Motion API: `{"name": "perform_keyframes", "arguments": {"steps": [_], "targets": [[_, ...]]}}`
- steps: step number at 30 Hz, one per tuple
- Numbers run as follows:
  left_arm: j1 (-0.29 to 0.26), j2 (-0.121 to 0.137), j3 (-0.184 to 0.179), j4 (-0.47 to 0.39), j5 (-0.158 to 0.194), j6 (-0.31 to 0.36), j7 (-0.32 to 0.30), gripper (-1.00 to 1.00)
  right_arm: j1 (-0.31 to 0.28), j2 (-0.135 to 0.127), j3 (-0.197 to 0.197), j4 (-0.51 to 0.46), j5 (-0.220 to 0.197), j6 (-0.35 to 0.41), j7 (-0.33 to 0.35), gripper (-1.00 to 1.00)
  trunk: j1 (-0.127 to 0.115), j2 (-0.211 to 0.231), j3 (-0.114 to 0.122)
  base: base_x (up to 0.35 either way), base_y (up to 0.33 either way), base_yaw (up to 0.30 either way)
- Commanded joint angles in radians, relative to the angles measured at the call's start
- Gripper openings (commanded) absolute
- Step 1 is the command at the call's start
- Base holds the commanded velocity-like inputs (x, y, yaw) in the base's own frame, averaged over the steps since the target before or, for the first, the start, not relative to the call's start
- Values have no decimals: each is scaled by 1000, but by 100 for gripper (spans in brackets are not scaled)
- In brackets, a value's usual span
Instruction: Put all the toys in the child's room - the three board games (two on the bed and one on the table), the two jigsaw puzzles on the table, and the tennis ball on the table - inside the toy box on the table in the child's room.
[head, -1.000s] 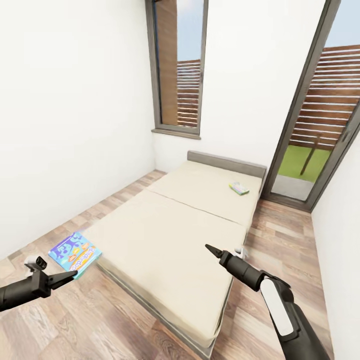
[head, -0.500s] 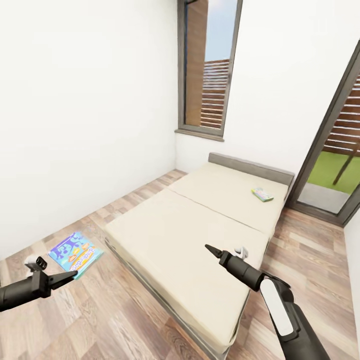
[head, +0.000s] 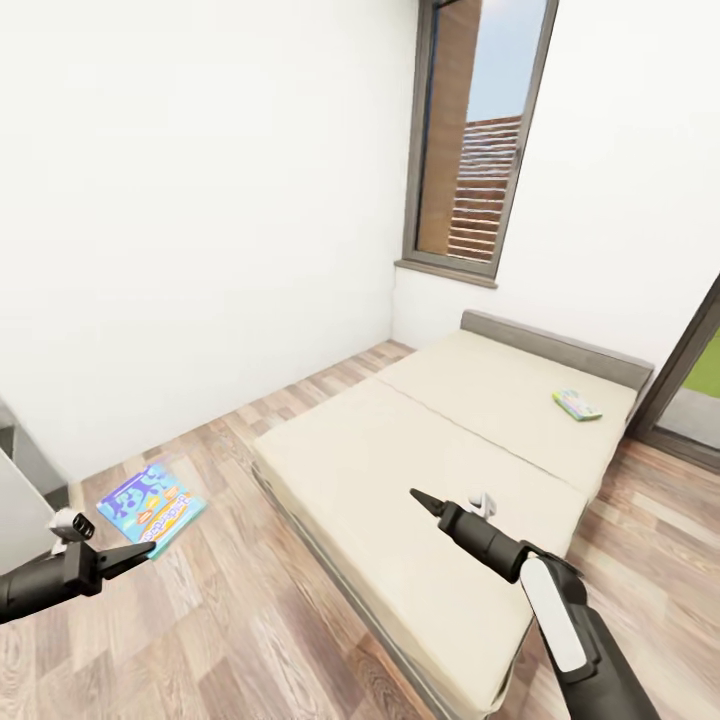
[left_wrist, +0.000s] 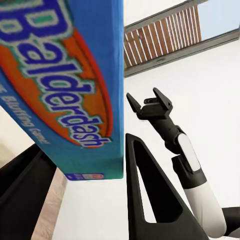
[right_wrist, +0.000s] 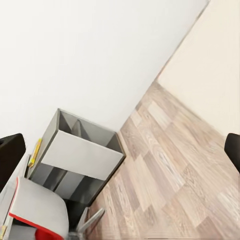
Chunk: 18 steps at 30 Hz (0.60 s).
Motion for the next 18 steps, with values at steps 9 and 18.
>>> {"name": "perform_keyframes", "arguments": {"steps": [9, 18], "targets": [[-1, 0, -1, 1, 1, 10, -4, -100, -1, 0, 59, 6, -3, 6, 0, 100, 0, -1, -2, 0, 0, 290], [-1, 0, 0, 4, 1, 10, -4, -100, -1, 1, 65, 4, -2, 6, -11, 100, 0, -1, -2, 73, 163, 290]]}}
